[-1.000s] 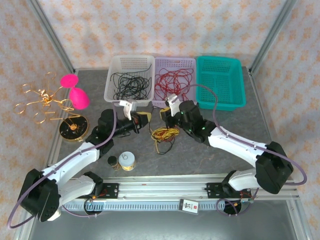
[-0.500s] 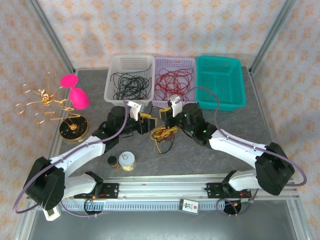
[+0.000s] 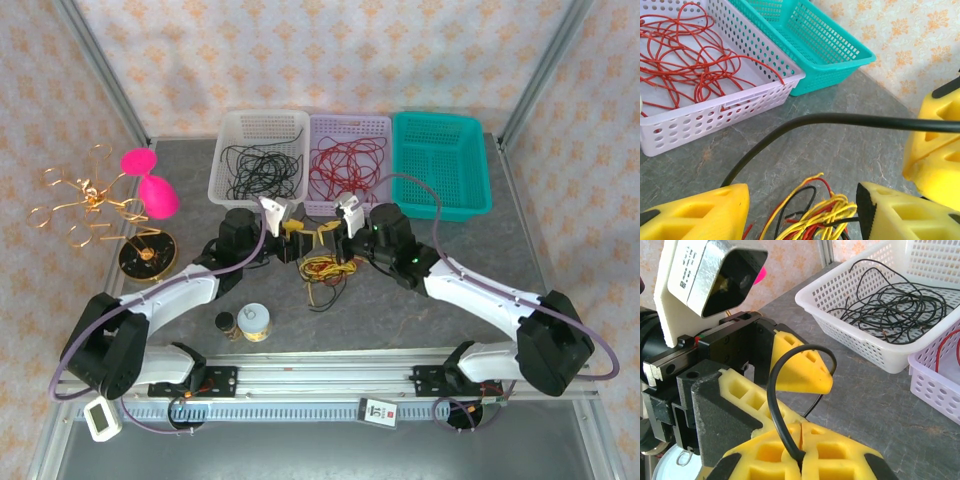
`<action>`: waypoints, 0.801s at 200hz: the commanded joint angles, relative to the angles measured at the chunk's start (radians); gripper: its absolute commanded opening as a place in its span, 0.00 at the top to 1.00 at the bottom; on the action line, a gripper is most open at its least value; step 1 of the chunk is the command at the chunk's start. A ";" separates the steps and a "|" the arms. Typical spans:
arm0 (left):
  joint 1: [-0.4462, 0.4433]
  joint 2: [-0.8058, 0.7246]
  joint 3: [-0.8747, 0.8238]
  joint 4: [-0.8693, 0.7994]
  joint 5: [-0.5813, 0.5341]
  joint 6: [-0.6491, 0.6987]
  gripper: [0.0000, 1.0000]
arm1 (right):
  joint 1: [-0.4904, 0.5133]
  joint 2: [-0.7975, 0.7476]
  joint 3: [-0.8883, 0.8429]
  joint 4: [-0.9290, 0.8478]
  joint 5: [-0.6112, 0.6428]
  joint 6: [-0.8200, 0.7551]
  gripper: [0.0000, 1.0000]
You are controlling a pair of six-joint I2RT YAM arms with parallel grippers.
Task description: Untangle the cables
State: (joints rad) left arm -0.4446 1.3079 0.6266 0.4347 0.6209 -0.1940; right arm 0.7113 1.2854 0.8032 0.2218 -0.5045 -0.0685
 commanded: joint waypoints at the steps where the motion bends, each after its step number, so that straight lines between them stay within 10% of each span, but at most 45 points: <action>1: 0.004 0.033 -0.002 0.049 0.021 0.042 0.38 | -0.008 -0.028 0.059 -0.004 -0.040 -0.025 1.00; 160: 0.078 0.086 0.096 -0.117 0.096 0.239 0.31 | -0.075 0.014 0.159 -0.214 -0.175 -0.184 1.00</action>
State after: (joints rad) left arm -0.3767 1.3525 0.6456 0.3370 0.6567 -0.0166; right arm 0.6495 1.2896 0.9218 0.0349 -0.5930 -0.1909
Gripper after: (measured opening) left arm 0.708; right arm 0.049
